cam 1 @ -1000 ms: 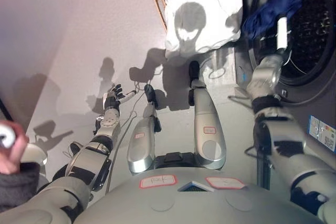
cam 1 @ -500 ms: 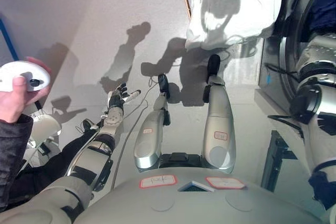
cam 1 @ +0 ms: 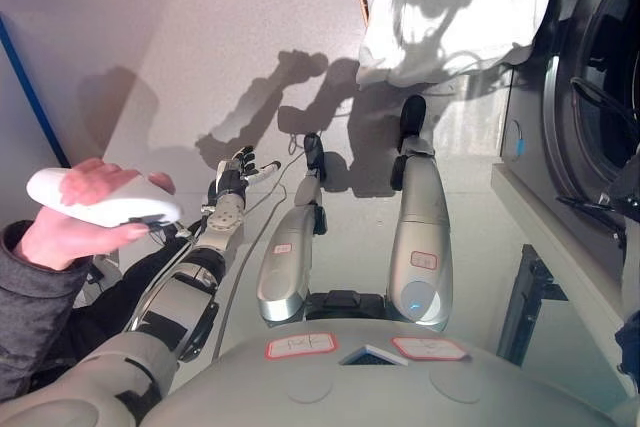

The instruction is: Put the clothes in the basket into the washing machine.

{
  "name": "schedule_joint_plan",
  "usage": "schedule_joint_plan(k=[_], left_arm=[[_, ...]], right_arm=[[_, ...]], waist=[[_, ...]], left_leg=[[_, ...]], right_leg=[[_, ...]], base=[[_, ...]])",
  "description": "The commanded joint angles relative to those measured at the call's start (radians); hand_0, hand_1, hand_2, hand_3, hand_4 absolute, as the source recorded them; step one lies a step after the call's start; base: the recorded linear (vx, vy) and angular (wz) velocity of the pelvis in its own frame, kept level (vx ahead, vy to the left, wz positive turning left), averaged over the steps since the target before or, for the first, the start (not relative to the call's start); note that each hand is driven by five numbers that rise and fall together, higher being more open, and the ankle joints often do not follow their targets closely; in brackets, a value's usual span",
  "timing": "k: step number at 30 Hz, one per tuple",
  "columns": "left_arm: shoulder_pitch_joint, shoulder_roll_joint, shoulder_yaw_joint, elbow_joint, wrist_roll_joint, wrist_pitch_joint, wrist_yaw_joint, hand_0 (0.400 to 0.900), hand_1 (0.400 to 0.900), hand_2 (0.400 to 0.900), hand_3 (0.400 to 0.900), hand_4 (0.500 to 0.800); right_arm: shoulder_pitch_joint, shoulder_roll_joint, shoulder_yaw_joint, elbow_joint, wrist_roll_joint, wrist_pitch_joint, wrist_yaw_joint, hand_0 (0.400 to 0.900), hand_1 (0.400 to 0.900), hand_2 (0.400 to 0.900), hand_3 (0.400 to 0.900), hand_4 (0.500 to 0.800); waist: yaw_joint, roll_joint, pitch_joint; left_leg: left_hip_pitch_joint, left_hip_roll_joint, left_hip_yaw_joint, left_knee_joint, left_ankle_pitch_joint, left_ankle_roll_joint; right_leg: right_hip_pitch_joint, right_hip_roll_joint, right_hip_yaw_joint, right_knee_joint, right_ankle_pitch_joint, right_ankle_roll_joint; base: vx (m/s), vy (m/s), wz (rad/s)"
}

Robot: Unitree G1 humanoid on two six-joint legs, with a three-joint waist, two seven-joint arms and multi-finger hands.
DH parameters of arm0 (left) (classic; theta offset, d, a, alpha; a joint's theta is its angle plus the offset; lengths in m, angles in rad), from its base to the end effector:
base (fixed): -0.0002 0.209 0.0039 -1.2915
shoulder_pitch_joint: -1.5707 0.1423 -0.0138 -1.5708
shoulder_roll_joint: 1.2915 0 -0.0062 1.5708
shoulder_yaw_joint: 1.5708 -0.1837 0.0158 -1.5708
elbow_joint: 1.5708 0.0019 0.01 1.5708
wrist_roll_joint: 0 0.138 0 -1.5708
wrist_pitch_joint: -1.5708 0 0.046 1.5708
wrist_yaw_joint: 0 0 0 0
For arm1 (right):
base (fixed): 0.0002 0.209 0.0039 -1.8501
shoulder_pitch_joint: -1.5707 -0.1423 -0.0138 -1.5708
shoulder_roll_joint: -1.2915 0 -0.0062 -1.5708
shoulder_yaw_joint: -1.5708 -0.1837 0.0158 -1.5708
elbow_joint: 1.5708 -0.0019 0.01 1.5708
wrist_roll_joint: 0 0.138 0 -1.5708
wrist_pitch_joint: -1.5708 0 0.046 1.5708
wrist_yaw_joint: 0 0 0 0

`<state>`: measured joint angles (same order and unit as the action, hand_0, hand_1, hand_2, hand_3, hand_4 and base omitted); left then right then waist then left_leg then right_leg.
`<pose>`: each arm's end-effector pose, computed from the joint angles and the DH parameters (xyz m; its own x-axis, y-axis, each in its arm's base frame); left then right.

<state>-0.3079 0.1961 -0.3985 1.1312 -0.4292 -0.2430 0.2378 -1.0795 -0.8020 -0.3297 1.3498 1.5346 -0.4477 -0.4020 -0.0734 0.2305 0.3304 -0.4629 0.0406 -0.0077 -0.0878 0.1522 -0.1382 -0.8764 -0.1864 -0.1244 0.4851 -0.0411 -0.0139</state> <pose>0.1975 0.1728 -0.0699 0.8042 0.1865 -0.5643 -0.1086 0.9796 0.1691 0.2907 -0.3755 0.2002 0.3905 -0.8570 -0.3362 0.3285 -0.2114 0.9205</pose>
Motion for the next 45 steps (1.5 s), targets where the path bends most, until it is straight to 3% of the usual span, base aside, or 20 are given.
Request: schedule_joint_plan(k=[1, 2, 4, 33, 45], left_arm=[[-0.008, 0.02, -0.031, 0.073, 0.005, -0.011, 0.05, 0.9, 0.9, 0.9, 0.9, 0.8], [-0.007, 0.02, -0.033, 0.073, 0.001, -0.011, 0.051, 0.9, 0.9, 0.9, 0.9, 0.8], [-0.006, 0.018, -0.034, 0.073, 0.003, -0.009, 0.053, 0.9, 0.9, 0.9, 0.9, 0.8], [-0.014, 0.015, -0.018, 0.083, -0.009, -0.015, 0.054, 0.9, 0.9, 0.9, 0.9, 0.8], [-0.017, 0.011, -0.016, 0.086, -0.017, -0.019, 0.048, 0.9, 0.9, 0.9, 0.9, 0.8]], right_arm=[[-0.075, -0.103, 0.033, 0.003, 0.0, -0.107, 0.004, 0.4, 0.4, 0.4, 0.4, 0.5], [-0.077, -0.104, 0.031, 0.004, 0.002, -0.113, 0.001, 0.529, 0.529, 0.529, 0.529, 0.578], [-0.076, -0.102, 0.029, 0.007, 0.002, -0.116, -0.004, 0.9, 0.9, 0.9, 0.9, 0.8], [-0.096, 0.004, 0.138, 0.0, -0.09, -0.056, 0.018, 0.9, 0.9, 0.9, 0.9, 0.8], [-0.097, 0.04, 0.228, 0.04, -0.225, 0.026, 0.022, 0.9, 0.9, 0.9, 0.9, 0.8]], waist=[[-0.03, -0.02, -0.024], [-0.03, -0.018, -0.025], [-0.03, -0.013, -0.027], [-0.023, -0.015, -0.034], [-0.021, -0.022, -0.025]], left_leg=[[0.217, 0.028, 0.0, 0.0, -0.13, -0.037], [0.218, 0.026, 0.0, 0.0, -0.13, -0.037], [0.218, 0.025, 0.0, 0.0, -0.13, -0.036], [0.236, 0.026, 0.028, 0.0, -0.14, -0.028], [0.239, 0.029, 0.036, 0.0, -0.143, -0.026]], right_leg=[[0.037, -0.019, 0.081, -0.214, 0.18, 0.133], [0.036, -0.02, 0.081, -0.213, 0.18, 0.133], [0.036, -0.021, 0.083, -0.213, 0.179, 0.134], [0.038, -0.013, 0.096, -0.23, 0.196, 0.138], [0.037, -0.009, 0.097, -0.23, 0.199, 0.136]], base=[[0.0, 0.0, 0.0], [0.0, 0.0, 0.0], [0.0, 0.0, 0.0], [0.0, 0.006, -0.04], [0.0, 0.0, -0.02]])
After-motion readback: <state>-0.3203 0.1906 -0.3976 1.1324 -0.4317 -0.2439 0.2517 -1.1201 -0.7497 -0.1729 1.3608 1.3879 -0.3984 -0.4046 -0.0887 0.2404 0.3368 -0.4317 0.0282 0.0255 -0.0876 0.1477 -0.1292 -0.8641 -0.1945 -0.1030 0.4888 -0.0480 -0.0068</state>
